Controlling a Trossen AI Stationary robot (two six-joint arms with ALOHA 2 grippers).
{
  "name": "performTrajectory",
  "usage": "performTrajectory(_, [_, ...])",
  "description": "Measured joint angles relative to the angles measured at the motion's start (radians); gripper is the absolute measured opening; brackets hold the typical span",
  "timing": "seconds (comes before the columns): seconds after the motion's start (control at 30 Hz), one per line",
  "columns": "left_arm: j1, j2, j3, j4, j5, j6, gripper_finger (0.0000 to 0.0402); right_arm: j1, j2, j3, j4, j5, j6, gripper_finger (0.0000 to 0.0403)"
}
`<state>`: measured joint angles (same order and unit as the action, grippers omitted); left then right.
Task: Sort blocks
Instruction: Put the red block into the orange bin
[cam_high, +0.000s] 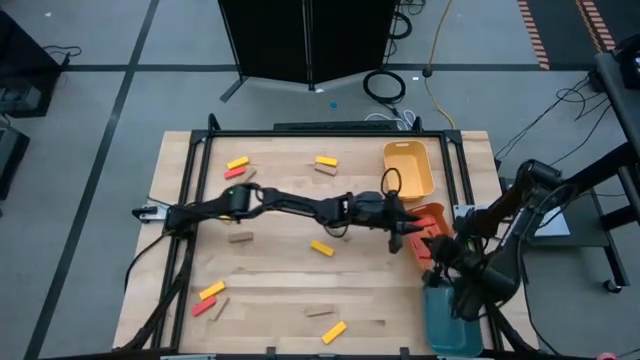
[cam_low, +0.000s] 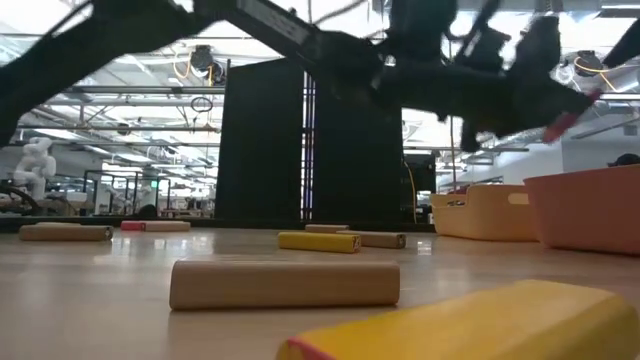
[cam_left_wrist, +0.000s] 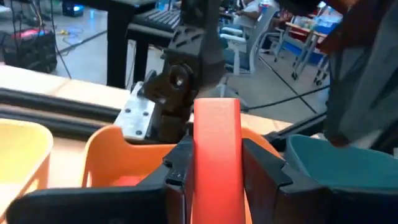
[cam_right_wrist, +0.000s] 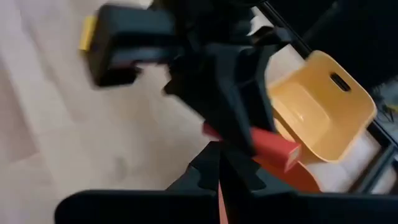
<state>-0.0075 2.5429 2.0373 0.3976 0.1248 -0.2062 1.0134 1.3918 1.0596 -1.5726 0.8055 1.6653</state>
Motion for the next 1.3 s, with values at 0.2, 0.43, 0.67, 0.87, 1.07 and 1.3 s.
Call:
performTrajectory(0.2, [0.000,0.102,0.158,0.008,-0.001,0.002,0.0088,0.001,-0.064,-0.078,0.003,0.000,0.036,0.0000])
performTrajectory(0.43, [0.013,0.135,0.211,0.004,-0.011,0.002,0.0088,0.001,-0.085,-0.085,0.008,0.006,0.036,0.0000])
performTrajectory(0.67, [0.007,0.135,0.211,0.004,-0.009,0.003,0.0093,0.001,-0.090,-0.085,0.008,0.006,0.028,0.0000])
performTrajectory(0.87, [0.006,0.135,0.211,0.010,-0.013,0.010,0.0132,0.001,-0.105,-0.085,0.008,0.005,0.026,0.0000])
performTrajectory(1.07, [0.006,0.135,0.211,0.010,-0.017,0.012,0.0161,0.001,-0.106,-0.085,0.008,0.005,0.017,0.0000])
performTrajectory(1.3, [0.007,0.135,0.211,-0.029,-0.020,0.012,0.0163,0.001,-0.106,-0.085,0.009,0.005,0.017,0.0000])
